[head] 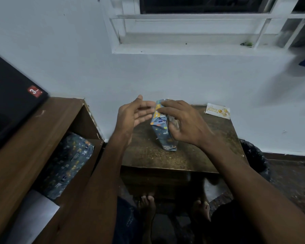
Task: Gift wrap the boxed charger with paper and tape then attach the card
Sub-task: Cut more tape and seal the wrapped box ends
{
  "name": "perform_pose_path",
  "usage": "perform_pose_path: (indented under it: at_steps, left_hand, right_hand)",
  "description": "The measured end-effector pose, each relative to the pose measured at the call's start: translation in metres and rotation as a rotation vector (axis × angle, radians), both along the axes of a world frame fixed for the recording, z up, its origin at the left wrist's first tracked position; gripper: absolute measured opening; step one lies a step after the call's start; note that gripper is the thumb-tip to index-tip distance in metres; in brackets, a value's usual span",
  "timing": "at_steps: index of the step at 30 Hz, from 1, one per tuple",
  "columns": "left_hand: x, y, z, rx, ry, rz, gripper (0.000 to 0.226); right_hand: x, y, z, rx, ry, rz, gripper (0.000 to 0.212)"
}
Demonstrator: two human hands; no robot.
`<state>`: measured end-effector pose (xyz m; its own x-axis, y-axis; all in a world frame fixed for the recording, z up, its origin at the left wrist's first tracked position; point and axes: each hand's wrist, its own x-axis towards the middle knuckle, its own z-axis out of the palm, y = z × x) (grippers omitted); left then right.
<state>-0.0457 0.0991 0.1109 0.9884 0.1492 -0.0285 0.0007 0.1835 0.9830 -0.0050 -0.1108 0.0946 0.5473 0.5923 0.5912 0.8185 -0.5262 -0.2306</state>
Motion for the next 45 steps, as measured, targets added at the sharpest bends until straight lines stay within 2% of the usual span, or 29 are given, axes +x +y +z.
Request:
perform_pose_path:
  at_steps: [8, 13, 17, 20, 30, 40, 45]
  left_hand:
    - [-0.001, -0.015, 0.001, -0.153, 0.027, -0.068, 0.045]
    - [-0.001, -0.028, 0.002, -0.271, -0.008, -0.087, 0.042]
    - [0.001, -0.034, -0.002, -0.333, -0.023, -0.072, 0.040]
    - [0.001, -0.037, -0.003, -0.302, -0.031, -0.086, 0.047]
    - [-0.008, -0.039, -0.010, -0.169, -0.039, -0.054, 0.048]
    - [-0.008, -0.042, -0.011, -0.027, -0.032, 0.004, 0.043]
    - [-0.005, -0.039, -0.013, -0.028, -0.061, 0.011, 0.050]
  right_hand:
    - [-0.015, -0.017, -0.007, 0.017, 0.174, -0.021, 0.061]
    - [-0.009, -0.010, -0.019, 0.113, 0.043, -0.130, 0.040]
    - [-0.007, -0.002, -0.026, 0.223, -0.078, -0.195, 0.041]
    - [-0.006, 0.002, -0.031, 0.270, -0.081, -0.219, 0.046]
    - [-0.010, 0.008, -0.029, 0.297, -0.050, -0.274, 0.050]
    - [-0.015, 0.002, -0.023, 0.300, 0.031, -0.209, 0.060]
    - [-0.019, 0.000, -0.020, 0.306, 0.095, -0.185, 0.049]
